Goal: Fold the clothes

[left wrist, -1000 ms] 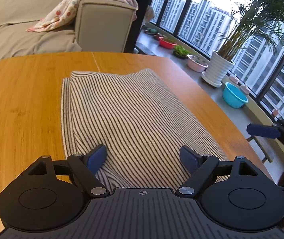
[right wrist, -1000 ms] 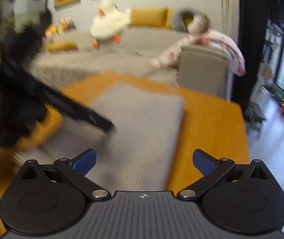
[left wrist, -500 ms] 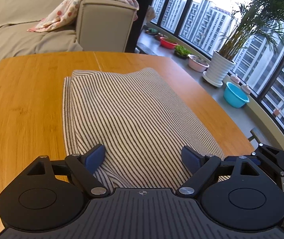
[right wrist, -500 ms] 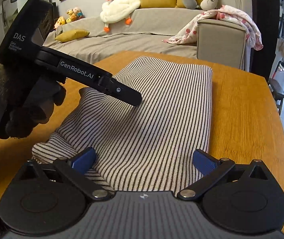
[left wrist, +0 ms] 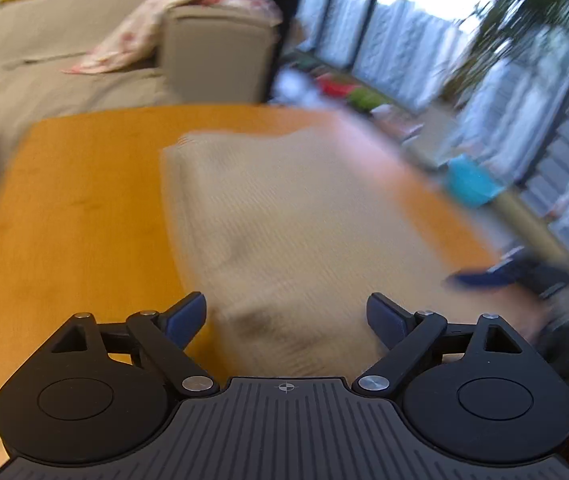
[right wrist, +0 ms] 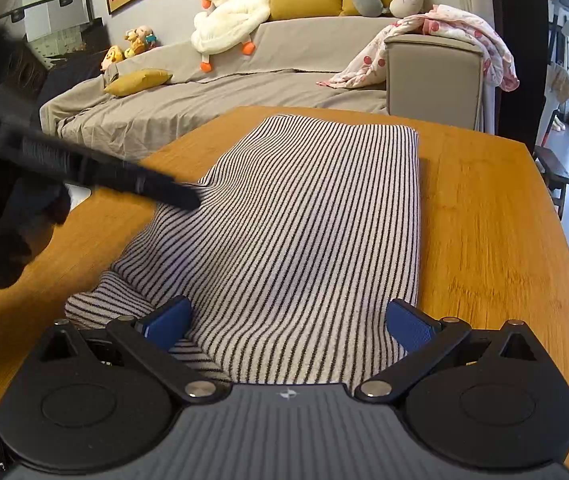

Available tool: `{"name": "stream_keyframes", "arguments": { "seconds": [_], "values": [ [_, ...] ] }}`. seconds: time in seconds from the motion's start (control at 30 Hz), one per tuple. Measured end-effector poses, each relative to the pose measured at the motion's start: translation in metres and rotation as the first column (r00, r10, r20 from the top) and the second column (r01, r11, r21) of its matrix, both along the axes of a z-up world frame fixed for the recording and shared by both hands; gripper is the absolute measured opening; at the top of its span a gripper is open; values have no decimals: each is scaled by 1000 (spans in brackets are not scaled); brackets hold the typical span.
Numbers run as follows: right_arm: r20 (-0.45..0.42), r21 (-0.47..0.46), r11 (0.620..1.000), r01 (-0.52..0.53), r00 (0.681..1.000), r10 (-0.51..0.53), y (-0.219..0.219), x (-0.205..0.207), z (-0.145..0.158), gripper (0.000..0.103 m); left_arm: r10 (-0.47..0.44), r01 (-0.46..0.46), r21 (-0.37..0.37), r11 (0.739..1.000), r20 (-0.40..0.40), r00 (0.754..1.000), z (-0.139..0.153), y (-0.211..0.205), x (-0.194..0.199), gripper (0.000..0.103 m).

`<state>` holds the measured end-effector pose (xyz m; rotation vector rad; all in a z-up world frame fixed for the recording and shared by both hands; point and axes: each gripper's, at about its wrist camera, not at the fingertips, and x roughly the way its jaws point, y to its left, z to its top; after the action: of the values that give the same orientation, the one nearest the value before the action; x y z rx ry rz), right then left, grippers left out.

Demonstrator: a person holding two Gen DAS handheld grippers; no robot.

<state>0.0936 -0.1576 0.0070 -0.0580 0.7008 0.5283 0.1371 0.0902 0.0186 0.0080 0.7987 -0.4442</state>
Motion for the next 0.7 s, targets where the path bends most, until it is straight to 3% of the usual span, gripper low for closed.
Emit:
{"name": "stream_keyframes", "arguments": {
  "seconds": [0.13, 0.2, 0.27, 0.43, 0.47, 0.57, 0.63, 0.7],
  "values": [
    [-1, 0, 1000, 5, 1000, -5, 0, -3, 0, 103, 80, -80, -12, 997, -13, 997, 0, 24, 0, 94],
    [5, 7, 1000, 15, 1000, -15, 0, -5, -1, 103, 78, -80, -94, 992, -26, 997, 9, 30, -3, 90],
    [10, 14, 1000, 18, 1000, -18, -1, -6, -2, 103, 25, -53, -263, 963, -109, 994, 13, 37, 0, 90],
    [4, 34, 999, 19, 1000, -19, -4, -4, -2, 103, 11, -85, -382, 920, -190, 982, 1, 24, 20, 88],
    [4, 34, 999, 20, 1000, -20, -4, -4, -2, 103, 2, -68, -410, 910, -160, 987, 5, 19, 23, 88],
    [5, 35, 999, 21, 1000, -22, -4, -5, -2, 103, -44, 54, -515, 856, 31, 999, 45, 13, 20, 90],
    [6, 35, 999, 23, 1000, -23, -4, -6, -2, 103, -20, 104, -502, 859, 169, 985, 76, 16, 18, 96],
    [7, 35, 999, 24, 1000, -24, -4, -6, -2, 103, 22, 81, -449, 890, 220, 975, 93, 23, 21, 96]
  ]
}}
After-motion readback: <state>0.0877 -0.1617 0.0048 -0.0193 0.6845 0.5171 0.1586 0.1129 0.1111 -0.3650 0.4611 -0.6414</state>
